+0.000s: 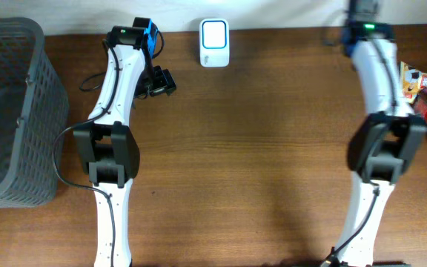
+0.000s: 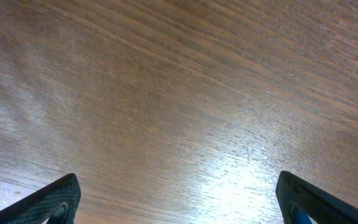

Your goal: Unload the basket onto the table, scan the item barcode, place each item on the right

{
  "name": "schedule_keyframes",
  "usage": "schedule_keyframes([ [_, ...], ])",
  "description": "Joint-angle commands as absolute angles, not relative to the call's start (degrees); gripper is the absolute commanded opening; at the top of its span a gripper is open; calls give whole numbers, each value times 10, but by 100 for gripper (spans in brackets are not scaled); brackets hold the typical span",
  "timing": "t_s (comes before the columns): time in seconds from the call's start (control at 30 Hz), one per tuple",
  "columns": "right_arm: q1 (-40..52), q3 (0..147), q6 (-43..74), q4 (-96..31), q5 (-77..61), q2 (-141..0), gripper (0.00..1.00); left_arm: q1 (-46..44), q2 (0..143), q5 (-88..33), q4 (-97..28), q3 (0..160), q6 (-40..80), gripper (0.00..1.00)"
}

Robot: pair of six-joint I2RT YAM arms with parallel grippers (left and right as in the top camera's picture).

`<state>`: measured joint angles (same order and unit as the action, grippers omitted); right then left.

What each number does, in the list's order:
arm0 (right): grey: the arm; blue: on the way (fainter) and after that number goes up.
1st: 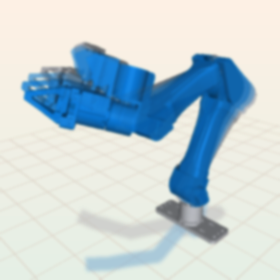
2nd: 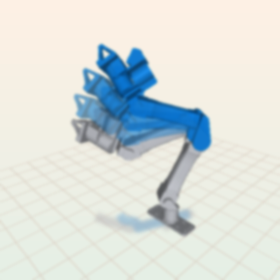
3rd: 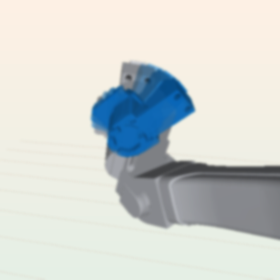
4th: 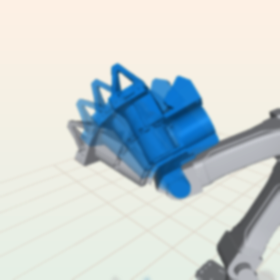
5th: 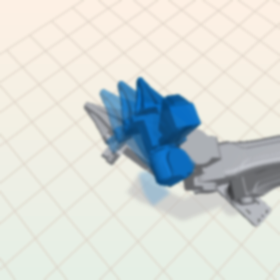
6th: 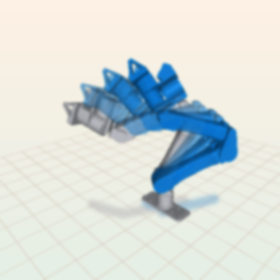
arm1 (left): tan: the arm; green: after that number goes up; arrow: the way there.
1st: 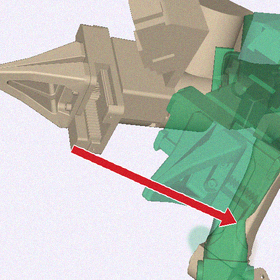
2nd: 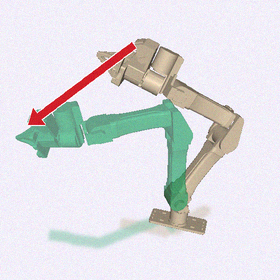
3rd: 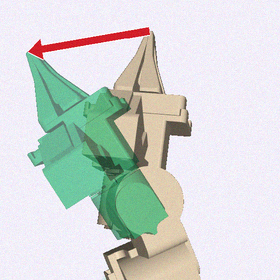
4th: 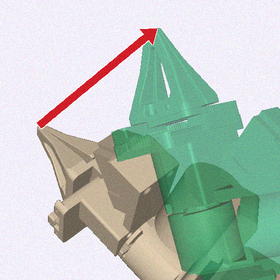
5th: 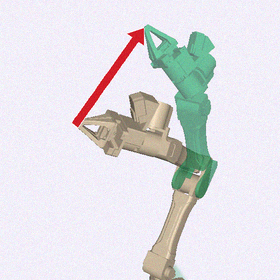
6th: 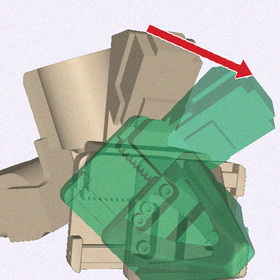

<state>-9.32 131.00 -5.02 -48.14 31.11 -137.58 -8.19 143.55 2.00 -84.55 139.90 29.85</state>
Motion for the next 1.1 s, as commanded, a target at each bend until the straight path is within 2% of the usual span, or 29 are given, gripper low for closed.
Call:
schedule_keyframes([
  [0.0,-185,1312,31,-534,256,-1358,4,-82,1428,28,-847,1396,304,99],
  [0.13,-297,1312,57,-582,209,-1359,5,-82,1428,28,-847,1396,304,99],
  [0.17,-313,1312,57,-585,209,-1359,19,-82,1428,28,-847,1396,304,99],
  [0.27,-343,1312,57,-592,196,-1362,21,-82,1428,28,-847,1396,304,99],
  [0.3,-347,1312,57,-592,194,-1362,25,-82,1428,28,-847,1396,304,99],
  [0.33,-350,1312,56,-592,188,-1362,43,-82,1428,28,-847,1396,304,99],
  [0.37,-350,1312,57,-591,185,-1362,100,-82,1428,28,-847,1396,304,99],
  [0.57,-348,1312,100,-642,127,-1306,99,-82,1428,28,-847,1396,304,99],
  [0.63,-348,1312,114,-677,46,-1240,99,-82,1428,28,-847,1396,304,99],
  [0.7,-348,1312,86,-711,-84,-1158,99,-82,1428,28,-847,1396,304,99],
  [0.77,-340,1312,53,-754,-156,-1096,99,-82,1428,28,-847,1396,304,99],
  [0.93,-252,1312,-37,-876,-159,-971,99,-82,1428,28,-847,1396,304,99],
  [1.07,-210,1281,-67,-905,-159,-858,99,-82,1428,28,-847,1396,304,99],
])
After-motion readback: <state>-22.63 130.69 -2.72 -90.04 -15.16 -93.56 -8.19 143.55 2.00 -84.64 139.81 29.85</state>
